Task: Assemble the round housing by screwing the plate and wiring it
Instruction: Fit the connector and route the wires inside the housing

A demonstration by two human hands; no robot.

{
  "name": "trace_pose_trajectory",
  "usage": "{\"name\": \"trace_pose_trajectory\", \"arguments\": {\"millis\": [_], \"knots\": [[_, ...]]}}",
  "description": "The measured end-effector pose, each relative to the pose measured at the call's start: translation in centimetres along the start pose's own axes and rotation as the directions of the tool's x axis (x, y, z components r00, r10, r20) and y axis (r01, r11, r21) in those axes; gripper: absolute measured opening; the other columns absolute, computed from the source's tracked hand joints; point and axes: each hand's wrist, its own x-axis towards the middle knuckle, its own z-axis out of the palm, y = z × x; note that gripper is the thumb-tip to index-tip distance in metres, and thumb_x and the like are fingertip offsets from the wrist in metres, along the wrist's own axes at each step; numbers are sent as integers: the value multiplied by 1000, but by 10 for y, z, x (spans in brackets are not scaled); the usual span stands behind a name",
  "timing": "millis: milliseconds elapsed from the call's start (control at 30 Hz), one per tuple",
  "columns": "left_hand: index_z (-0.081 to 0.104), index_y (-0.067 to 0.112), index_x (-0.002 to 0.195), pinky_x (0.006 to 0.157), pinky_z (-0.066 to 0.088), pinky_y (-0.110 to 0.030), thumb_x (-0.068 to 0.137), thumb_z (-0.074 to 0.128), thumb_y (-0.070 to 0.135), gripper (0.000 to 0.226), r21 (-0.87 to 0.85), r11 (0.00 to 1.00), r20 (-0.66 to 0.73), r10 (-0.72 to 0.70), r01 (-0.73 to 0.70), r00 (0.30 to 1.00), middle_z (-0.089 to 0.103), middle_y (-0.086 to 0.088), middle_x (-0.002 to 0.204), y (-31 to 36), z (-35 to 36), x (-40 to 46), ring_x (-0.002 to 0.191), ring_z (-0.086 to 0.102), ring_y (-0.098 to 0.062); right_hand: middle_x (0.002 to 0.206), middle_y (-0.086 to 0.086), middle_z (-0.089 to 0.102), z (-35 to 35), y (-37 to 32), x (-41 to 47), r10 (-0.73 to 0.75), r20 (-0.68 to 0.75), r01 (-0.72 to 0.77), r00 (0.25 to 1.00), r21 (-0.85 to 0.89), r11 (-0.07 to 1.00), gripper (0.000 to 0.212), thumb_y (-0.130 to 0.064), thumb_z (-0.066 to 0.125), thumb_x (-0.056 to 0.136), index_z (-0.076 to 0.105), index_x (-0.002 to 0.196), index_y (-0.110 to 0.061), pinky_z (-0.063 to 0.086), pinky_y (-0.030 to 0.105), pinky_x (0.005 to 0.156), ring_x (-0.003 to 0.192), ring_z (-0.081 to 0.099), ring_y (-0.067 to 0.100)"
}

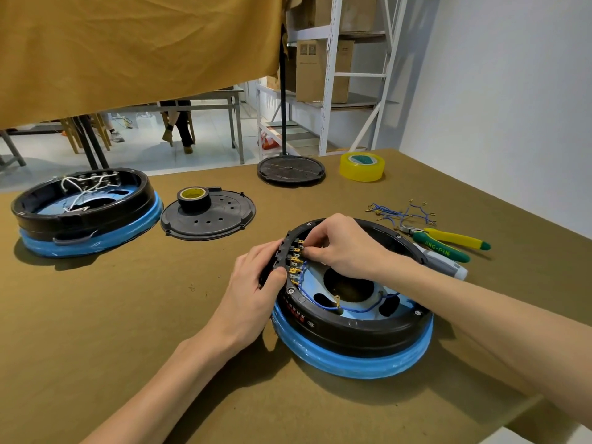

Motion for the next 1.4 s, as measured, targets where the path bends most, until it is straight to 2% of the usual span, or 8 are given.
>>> {"name": "trace_pose_trajectory", "arguments": {"millis": [133,400,567,733,1033,1200,1300,1400], "knots": [[41,52,139,97,28,-13,85,32,68,57,-11,1000,-1,-9,9,1000,45,40,133,1,0,0,130,33,14,89,-5,76,0,-1,1,2,13,-2,1000,1,1000,13,-23,71,94,83,97,-18,57,41,84,85,67,14],[43,48,143,96,29,-13,85,33,68,63,-12,1000,-8,-22,22,1000,49,32,136,1,0,-1,132,35,11,85,-4,78,-4,8,2,64,34,-68,997,130,989,9,-21,75,91,84,93,-17,56,27,78,81,70,9],[43,51,140,92,30,-13,84,35,68,58,-34,999,-1,-30,30,1000,49,39,129,0,0,0,128,36,13,82,-3,77,-3,3,5,26,39,-31,999,120,992,9,-18,76,90,84,89,-14,55,29,76,76,67,8],[46,48,141,91,32,-15,83,36,68,63,-40,999,-15,-34,33,999,50,41,125,0,0,2,125,37,16,82,-7,76,-4,5,3,14,47,-21,999,140,990,8,-19,76,91,84,91,-16,50,20,72,75,66,3],[46,39,147,90,31,-13,81,34,69,74,-36,999,-34,-27,26,999,50,38,125,0,3,2,124,37,17,86,-5,77,-2,5,3,54,51,-62,997,157,986,9,-21,76,91,83,95,-17,54,24,76,80,68,6],[46,47,142,92,32,-14,85,35,68,61,-26,1000,-43,-8,6,999,51,38,128,0,4,0,127,38,12,87,-11,69,-5,8,-14,-44,-104,47,994,31,998,9,-23,79,86,76,95,-25,48,22,73,79,63,2],[46,48,140,94,32,-15,86,35,67,58,-29,1000,-43,-3,2,999,50,38,131,-1,3,1,129,37,12,96,-13,62,-10,4,-20,-187,-46,182,981,-87,979,13,-26,82,84,81,96,-30,46,26,84,93,57,7],[46,46,143,94,31,-14,86,35,68,62,-31,1000,-41,-2,0,999,50,38,132,-1,3,0,128,37,13,95,-11,58,-11,-1,-20,-269,3,263,963,-226,938,13,-35,80,87,82,99,-30,38,30,82,93,47,10]]}}
